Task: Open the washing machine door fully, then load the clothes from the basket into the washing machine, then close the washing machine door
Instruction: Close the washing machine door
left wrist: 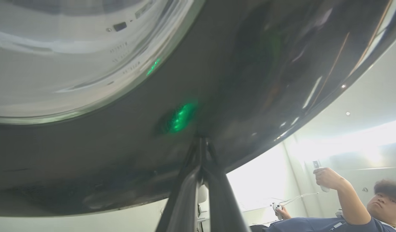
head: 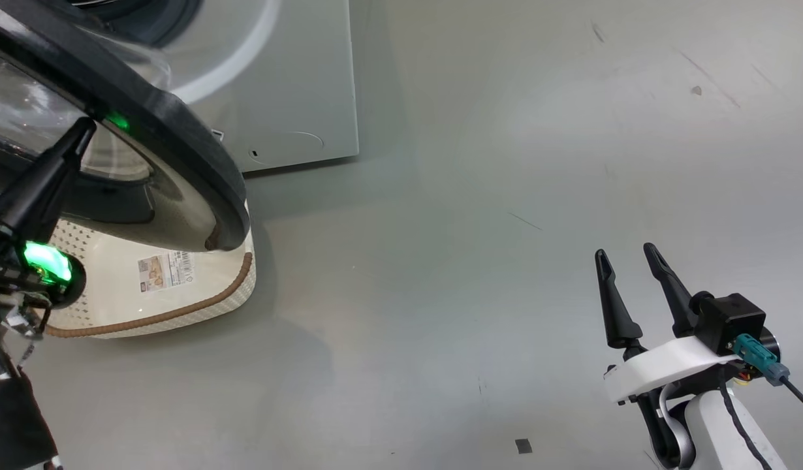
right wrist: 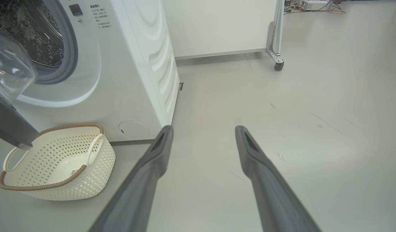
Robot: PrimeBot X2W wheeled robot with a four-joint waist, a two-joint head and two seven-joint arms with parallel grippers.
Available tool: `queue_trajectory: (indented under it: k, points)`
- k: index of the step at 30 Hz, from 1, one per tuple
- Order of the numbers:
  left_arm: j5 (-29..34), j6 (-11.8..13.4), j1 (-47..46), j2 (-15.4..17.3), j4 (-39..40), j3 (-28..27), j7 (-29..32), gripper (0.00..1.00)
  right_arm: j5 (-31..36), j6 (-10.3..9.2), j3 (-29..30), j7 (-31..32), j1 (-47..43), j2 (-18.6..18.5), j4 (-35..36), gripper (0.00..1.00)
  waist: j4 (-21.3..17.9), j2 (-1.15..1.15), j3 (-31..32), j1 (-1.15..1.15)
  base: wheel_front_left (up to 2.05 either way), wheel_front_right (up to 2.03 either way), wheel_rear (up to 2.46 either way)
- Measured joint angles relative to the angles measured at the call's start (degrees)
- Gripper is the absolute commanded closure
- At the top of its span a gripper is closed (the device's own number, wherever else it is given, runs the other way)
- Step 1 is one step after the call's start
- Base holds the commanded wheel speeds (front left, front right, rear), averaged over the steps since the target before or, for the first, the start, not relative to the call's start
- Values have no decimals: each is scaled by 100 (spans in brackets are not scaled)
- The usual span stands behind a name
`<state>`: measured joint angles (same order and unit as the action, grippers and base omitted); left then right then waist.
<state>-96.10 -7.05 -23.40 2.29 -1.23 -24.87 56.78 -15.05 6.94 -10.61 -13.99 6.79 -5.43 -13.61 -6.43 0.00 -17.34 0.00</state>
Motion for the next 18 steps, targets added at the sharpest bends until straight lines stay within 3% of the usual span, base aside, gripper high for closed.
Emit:
queue_trajectory:
  k: [10, 18]
  points:
    - [541, 0, -578, -27, 22, -40, -757, 100, -19, -1, 33, -9, 113, 58, -8, 0, -490, 0, -312, 0, 0, 0, 0]
    - [659, 0, -767, -101, -198, 187, -1025, 100, -55, -55, 237, -33, 134, 108, 20, 0, -596, 0, -503, 0, 0, 0, 0]
